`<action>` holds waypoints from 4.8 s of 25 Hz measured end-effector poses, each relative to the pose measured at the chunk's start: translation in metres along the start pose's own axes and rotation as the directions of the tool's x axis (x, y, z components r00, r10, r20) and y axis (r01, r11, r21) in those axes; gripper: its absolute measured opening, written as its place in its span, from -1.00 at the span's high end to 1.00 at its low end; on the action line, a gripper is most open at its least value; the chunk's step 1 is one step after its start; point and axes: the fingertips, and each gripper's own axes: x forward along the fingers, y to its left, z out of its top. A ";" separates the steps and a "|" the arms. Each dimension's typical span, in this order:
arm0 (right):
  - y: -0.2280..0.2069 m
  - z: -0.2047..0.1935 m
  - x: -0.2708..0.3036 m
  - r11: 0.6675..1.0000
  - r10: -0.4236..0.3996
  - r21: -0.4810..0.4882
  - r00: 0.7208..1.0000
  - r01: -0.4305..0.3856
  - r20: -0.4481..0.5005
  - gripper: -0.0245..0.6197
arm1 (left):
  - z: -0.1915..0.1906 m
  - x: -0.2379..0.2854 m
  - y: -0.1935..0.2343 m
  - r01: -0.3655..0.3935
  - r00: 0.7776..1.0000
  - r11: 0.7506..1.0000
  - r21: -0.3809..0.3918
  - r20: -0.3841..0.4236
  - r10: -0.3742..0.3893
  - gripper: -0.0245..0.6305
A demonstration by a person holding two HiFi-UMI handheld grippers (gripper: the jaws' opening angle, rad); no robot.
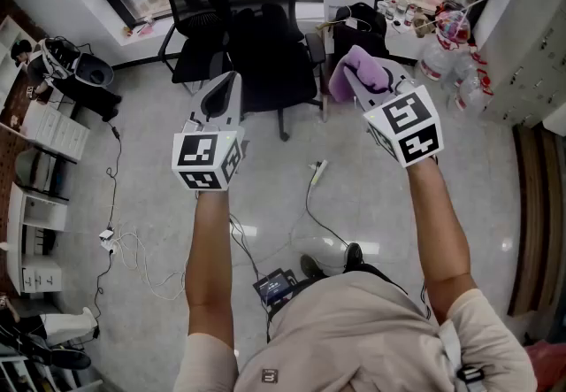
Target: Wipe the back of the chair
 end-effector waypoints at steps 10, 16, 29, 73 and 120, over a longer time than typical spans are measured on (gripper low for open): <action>0.014 0.002 0.019 1.000 -0.007 0.006 1.000 0.007 -0.009 0.88 | -0.007 0.000 0.017 0.018 1.000 1.000 -0.003 -0.002 -0.018 0.91; 0.028 0.002 0.029 1.000 -0.018 0.014 1.000 0.019 -0.010 0.88 | -0.013 -0.005 0.033 0.027 1.000 1.000 -0.001 0.006 -0.027 0.91; 0.028 0.009 0.049 0.997 -0.025 0.076 0.999 0.024 0.024 0.86 | -0.020 0.000 0.060 0.033 0.999 0.999 -0.005 0.003 -0.033 0.91; -0.261 -0.046 0.358 0.972 0.206 0.085 0.970 -0.218 0.130 0.86 | -0.059 0.395 0.150 -0.156 0.983 0.986 0.065 -0.091 0.162 0.91; -0.289 -0.023 0.881 0.986 0.039 0.164 0.999 -0.039 0.003 0.86 | -0.274 0.656 0.546 -0.057 0.984 0.998 0.031 -0.169 0.061 0.91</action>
